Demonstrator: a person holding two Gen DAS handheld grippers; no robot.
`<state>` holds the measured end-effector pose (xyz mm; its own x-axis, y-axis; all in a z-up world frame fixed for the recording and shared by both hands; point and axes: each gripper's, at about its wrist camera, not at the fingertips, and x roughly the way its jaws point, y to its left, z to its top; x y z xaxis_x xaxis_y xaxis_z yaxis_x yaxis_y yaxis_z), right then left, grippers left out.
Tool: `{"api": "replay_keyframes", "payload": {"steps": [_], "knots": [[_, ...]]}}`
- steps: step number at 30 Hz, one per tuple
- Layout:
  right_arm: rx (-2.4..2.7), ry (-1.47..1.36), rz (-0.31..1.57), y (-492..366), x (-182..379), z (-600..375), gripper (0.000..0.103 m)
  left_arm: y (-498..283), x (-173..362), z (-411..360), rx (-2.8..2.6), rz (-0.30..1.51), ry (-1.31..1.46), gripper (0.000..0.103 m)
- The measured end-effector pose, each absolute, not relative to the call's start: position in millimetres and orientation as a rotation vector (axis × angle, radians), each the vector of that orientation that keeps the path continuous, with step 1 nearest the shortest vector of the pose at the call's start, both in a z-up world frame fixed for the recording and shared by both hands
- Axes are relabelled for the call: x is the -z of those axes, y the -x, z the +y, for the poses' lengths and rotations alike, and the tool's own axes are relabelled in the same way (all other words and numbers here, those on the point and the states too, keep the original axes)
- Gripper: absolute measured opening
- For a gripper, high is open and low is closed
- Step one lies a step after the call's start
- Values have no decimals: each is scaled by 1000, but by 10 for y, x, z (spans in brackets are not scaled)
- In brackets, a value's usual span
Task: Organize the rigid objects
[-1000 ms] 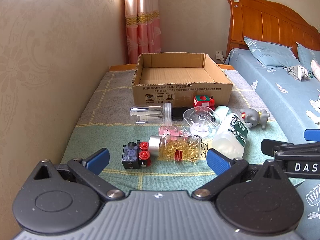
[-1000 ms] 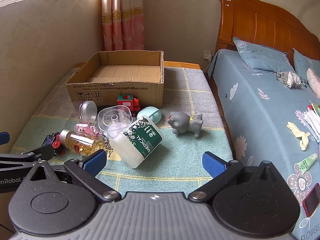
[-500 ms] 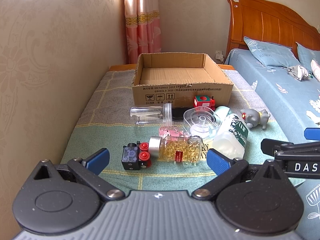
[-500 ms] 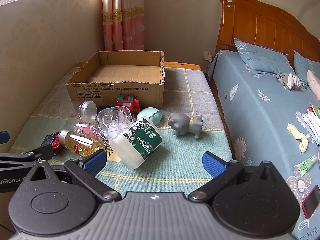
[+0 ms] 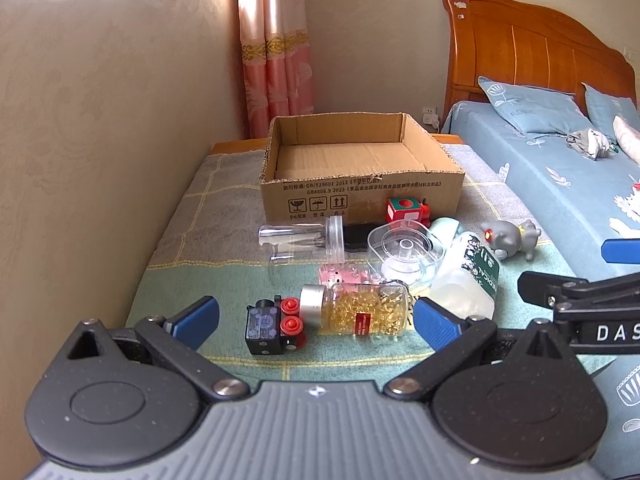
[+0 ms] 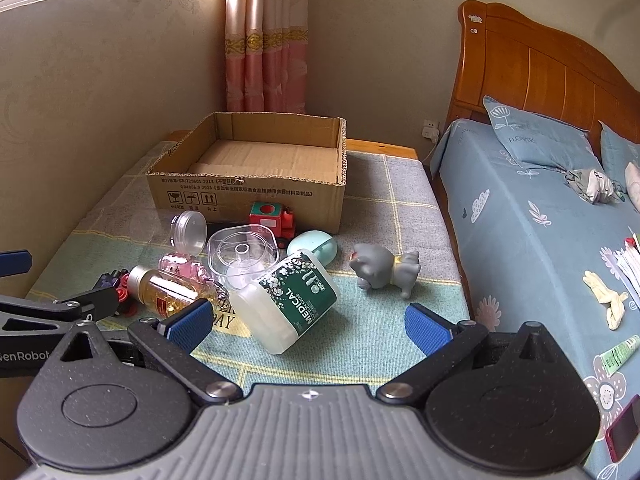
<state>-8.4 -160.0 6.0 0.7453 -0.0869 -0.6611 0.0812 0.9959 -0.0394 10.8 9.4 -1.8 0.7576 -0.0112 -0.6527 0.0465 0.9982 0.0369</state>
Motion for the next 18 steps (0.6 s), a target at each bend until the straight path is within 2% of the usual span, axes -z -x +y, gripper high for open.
{"api": "replay_keyframes", "payload": {"steps": [18], "knots": [[-19,64,762,-123,303,-1706,103,-391,518,422,43,805,-42,102]]}}
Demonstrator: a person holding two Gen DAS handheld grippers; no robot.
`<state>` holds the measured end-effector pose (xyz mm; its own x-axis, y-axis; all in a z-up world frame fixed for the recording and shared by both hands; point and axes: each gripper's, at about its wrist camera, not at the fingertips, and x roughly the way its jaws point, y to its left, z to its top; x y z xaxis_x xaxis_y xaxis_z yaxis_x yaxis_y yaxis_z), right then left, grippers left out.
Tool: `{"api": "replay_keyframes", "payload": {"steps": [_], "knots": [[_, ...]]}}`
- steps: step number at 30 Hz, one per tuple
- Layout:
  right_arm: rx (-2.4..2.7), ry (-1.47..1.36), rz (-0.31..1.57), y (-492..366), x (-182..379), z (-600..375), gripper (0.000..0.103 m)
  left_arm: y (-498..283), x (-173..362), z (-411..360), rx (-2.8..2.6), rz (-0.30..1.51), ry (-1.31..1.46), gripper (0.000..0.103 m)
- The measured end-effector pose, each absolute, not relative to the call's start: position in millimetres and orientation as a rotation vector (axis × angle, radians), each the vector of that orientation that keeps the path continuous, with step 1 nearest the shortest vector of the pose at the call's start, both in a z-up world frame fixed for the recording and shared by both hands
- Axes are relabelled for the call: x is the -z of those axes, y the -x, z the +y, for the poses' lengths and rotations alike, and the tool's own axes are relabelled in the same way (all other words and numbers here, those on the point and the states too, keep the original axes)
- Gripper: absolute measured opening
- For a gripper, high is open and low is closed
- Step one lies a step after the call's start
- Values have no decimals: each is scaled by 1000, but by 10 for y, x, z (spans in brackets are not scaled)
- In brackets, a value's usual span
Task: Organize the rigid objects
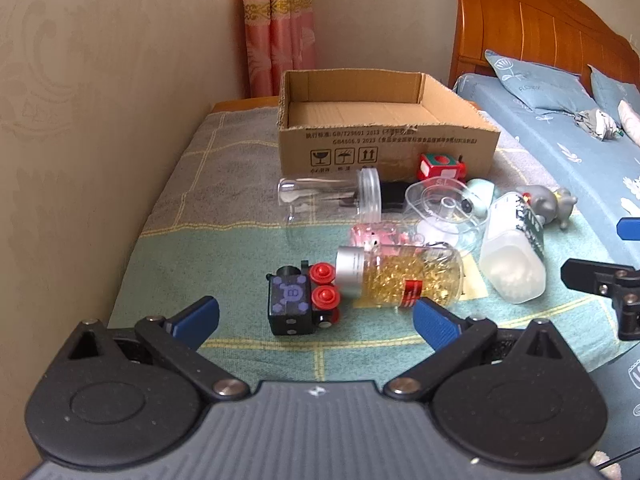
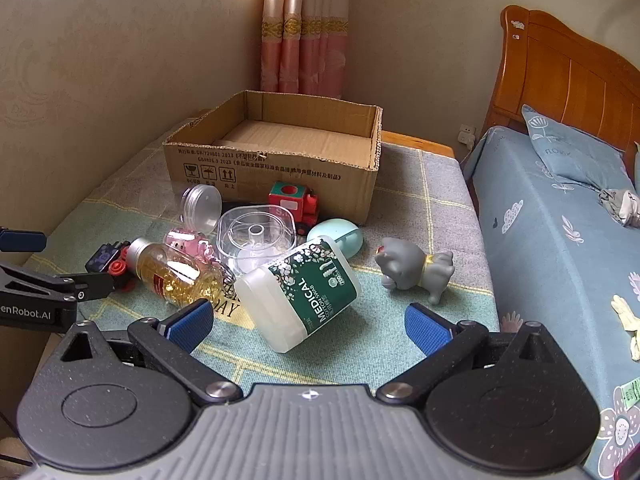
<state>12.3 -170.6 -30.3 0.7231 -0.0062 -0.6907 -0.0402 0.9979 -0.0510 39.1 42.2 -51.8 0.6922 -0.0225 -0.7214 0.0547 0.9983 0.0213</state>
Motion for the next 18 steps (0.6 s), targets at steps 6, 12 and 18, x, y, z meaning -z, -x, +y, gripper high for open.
{"api": "replay_keyframes", "payload": {"steps": [6,12,18], "knots": [[-59,76,806,-200,538,-1771,103,-543,773,515,28,856,-40,102],[-93,99,854,-294,753,-1759,103,-679,961,594,-2,883,-31,102],[-146,108,888,-378,892,-1744,103,-753,1035,685,-29,889,-28,102]]}}
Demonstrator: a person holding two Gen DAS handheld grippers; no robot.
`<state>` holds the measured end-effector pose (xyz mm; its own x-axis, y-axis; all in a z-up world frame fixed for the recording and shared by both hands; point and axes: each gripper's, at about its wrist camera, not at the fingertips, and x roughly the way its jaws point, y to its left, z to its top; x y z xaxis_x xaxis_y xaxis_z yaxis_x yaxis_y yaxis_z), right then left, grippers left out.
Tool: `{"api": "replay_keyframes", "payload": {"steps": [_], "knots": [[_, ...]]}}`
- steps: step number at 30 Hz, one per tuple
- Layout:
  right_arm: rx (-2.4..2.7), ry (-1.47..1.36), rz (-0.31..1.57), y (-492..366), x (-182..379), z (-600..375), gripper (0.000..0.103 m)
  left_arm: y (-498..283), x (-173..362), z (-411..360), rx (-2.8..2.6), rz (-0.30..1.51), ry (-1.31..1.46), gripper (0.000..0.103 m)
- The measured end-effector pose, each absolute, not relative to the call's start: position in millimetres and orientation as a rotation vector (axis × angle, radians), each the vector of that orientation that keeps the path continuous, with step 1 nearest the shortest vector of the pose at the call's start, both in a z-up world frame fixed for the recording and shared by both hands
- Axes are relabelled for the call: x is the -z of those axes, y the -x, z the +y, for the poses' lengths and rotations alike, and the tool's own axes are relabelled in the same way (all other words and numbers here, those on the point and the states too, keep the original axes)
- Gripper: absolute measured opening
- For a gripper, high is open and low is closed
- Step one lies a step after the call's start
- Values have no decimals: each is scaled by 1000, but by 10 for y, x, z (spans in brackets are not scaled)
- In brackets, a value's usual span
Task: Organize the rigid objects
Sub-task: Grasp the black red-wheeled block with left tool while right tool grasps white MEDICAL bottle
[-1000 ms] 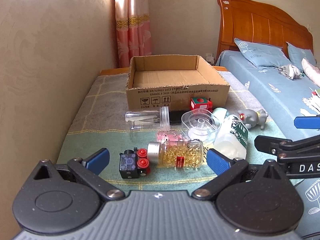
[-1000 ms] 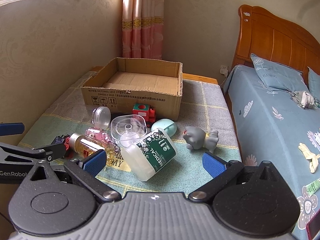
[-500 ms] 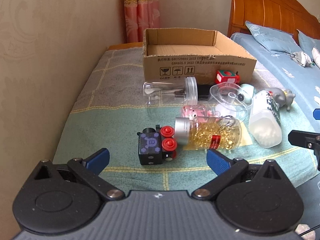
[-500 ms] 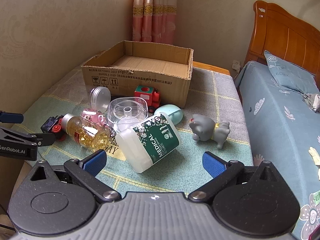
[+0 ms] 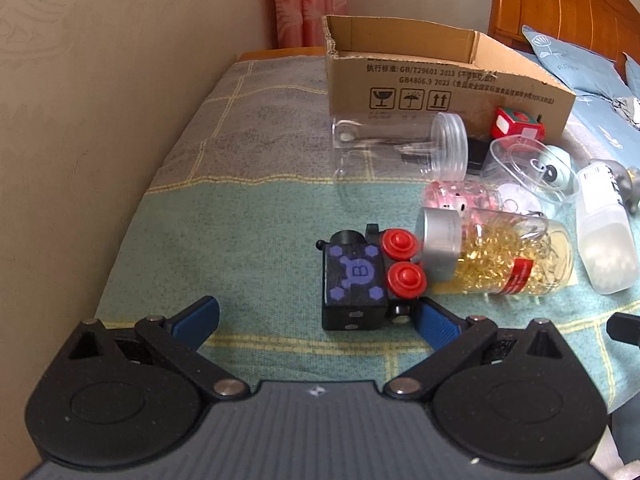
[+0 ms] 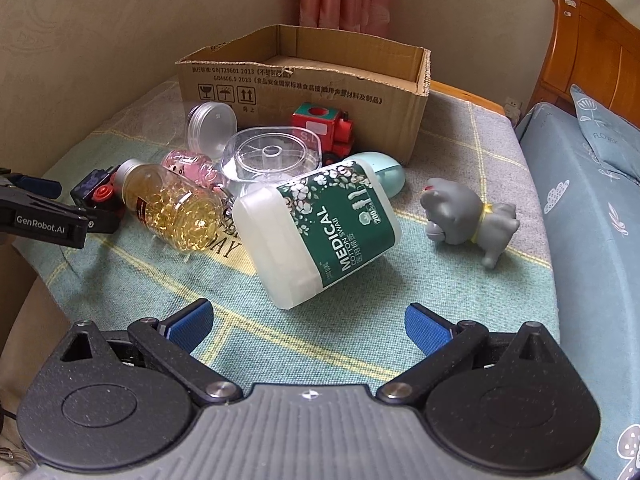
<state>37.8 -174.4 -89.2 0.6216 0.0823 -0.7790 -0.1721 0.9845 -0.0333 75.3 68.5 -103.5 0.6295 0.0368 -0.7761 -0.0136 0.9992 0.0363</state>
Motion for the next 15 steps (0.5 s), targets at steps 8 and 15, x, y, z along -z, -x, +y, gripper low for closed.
{"api": "replay_keyframes", "payload": {"steps": [8,15], "knots": [[-195,118,905,-414,1004,-1815,103,-731,1067,954,-59,872,45,102],[-232,127,846,-359,1038,-1885,103,-765,1065,1018,-23,885,31,103]]}}
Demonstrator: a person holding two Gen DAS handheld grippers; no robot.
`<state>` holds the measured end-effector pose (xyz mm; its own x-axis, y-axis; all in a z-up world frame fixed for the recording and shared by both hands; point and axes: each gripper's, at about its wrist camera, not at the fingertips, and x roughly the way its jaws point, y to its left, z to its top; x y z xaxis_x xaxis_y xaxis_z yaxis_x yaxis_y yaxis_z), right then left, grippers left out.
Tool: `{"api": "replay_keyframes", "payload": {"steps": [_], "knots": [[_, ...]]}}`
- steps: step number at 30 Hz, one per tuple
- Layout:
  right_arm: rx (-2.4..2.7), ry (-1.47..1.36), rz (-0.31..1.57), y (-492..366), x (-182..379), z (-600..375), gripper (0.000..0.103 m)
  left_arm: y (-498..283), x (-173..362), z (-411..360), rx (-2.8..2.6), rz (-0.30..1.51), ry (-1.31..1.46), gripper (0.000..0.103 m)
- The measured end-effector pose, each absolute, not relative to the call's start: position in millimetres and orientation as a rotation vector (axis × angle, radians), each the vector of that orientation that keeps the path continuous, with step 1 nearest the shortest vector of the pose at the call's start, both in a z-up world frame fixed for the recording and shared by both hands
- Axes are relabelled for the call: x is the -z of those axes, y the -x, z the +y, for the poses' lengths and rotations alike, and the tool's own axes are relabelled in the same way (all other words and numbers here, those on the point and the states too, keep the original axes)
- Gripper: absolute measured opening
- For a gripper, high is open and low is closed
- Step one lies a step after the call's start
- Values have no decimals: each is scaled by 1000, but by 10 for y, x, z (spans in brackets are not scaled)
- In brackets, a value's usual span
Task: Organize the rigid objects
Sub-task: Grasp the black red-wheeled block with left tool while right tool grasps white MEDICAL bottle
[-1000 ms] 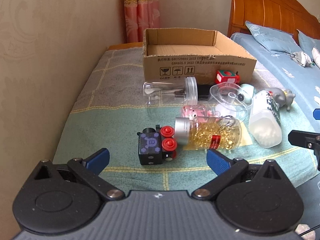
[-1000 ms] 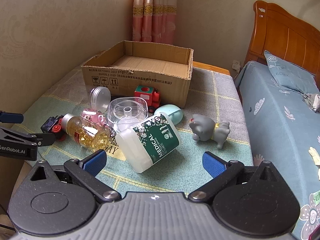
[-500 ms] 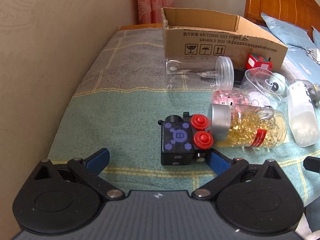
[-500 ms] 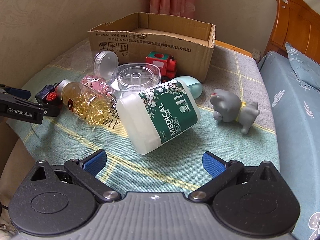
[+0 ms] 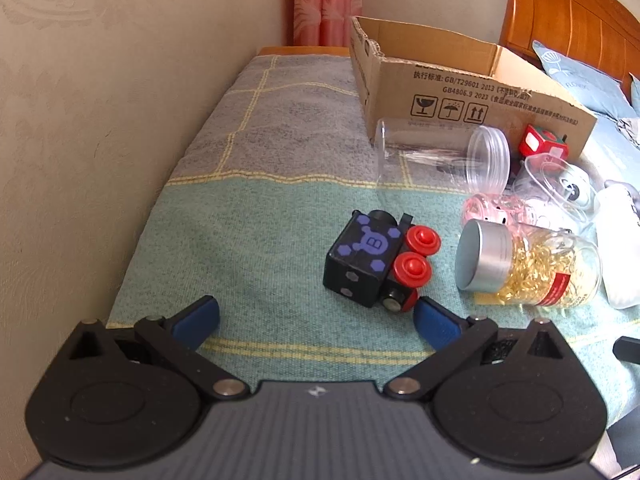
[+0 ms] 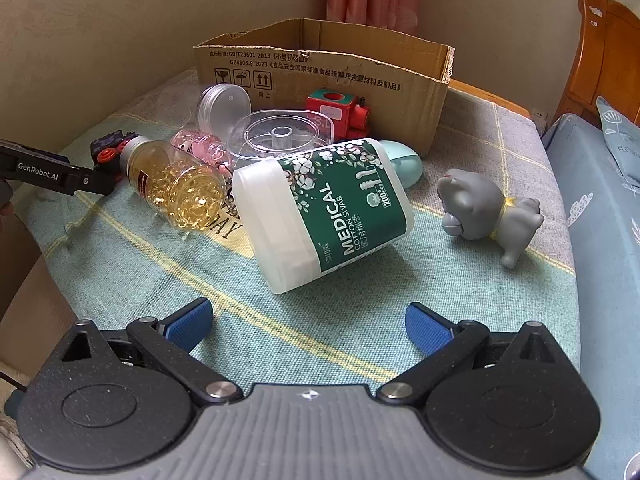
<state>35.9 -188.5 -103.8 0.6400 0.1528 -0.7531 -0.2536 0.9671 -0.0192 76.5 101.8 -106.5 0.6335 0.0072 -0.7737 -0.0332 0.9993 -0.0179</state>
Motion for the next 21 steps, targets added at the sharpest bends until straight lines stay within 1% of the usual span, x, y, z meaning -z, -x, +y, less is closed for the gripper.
{"api": "replay_keyframes", "payload": {"steps": [6,10,11,13,15,17,18,20,21], "knots": [[-248,126,800,-316,1064,-1912,103,-827,1060,988,13,870,-1,103],[-250,126,798,-313,1064,-1911,103,-861,1027,896,63,839,-111,102],[-253,127,798,-310,1063,-1913,103,-870,1022,872,78,827,-139,100],[-257,129,798,-308,1063,-1915,103,-882,1006,841,118,805,-175,94],[-262,131,799,-313,1061,-1914,103,-895,998,822,162,786,-183,82],[-266,134,801,-322,1059,-1915,103,-921,1000,818,200,778,-172,75],[-268,135,803,-328,1058,-1915,103,-936,1002,825,215,776,-163,72],[-274,138,809,-344,1051,-1916,103,-965,1013,844,236,773,-145,71],[-279,141,814,-354,1047,-1917,103,-979,1016,850,246,772,-136,68]]}}
